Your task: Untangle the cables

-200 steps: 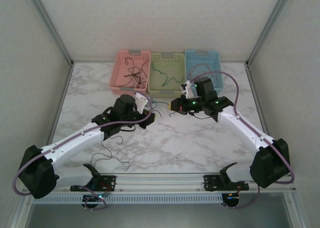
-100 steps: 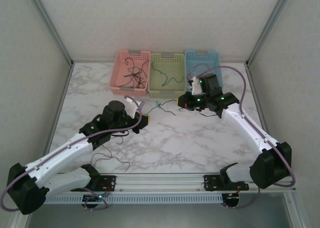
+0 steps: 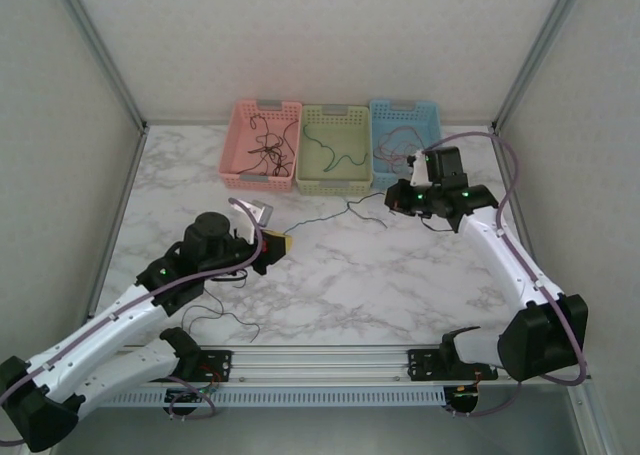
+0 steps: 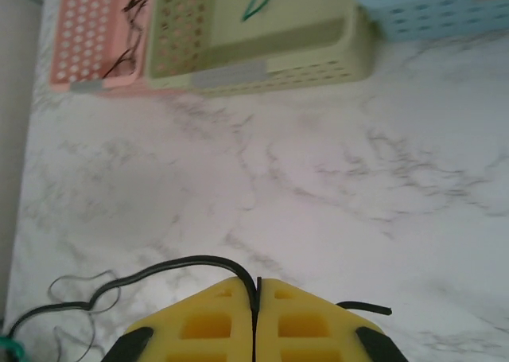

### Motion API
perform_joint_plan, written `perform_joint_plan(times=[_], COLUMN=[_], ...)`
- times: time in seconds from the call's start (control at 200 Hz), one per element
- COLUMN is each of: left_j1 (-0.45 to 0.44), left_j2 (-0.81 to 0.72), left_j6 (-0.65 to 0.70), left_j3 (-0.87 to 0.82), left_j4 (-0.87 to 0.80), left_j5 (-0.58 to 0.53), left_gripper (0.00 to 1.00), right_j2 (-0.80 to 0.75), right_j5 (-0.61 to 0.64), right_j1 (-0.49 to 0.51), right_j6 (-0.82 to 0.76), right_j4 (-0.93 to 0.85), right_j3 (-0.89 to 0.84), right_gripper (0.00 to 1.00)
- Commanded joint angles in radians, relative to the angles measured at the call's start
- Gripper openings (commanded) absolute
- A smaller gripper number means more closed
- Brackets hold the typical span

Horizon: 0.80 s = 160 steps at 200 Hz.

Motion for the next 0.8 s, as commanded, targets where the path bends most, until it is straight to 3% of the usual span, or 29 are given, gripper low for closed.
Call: perform_joint_plan(times=[0.0,0.23,0.456,0.551,0.796], left_j1=[-0.001,-0.001,-0.001,0.003,0.062], left_j2=[-0.057,-0.072,0.004,0.122,0.670], left_j6=[-0.033,-0.034,-0.017,0.005,0.037], left_j3=[-0.011,0.006,0.077,0.177,0.630], left_j4=[-0.045,-0.066,-0.051,-0.047,-0.116], left_j5=[-0.024,-0.036,-0.050,-0.087,-0.042], left_gripper=[0.00,0.00,0.00,0.00,0.00], right_j2=[-0.002,0.000,0.006,0.009,0.001], right_j5=[0.273,0.307,0.203,0.171,0.163], right_j1=[-0.074,-0.117,-0.125,-0.126,-0.123], right_j6=[-0.008,0.005,0.033,0.039,0.033], right_j4=[-0.003,0.000,0.048,0.056,0.053], right_j3=[-0.030,-0.044,-0.077,-0.090,-0.105], right_gripper=[0.00,0.00,0.00,0.00,0.00])
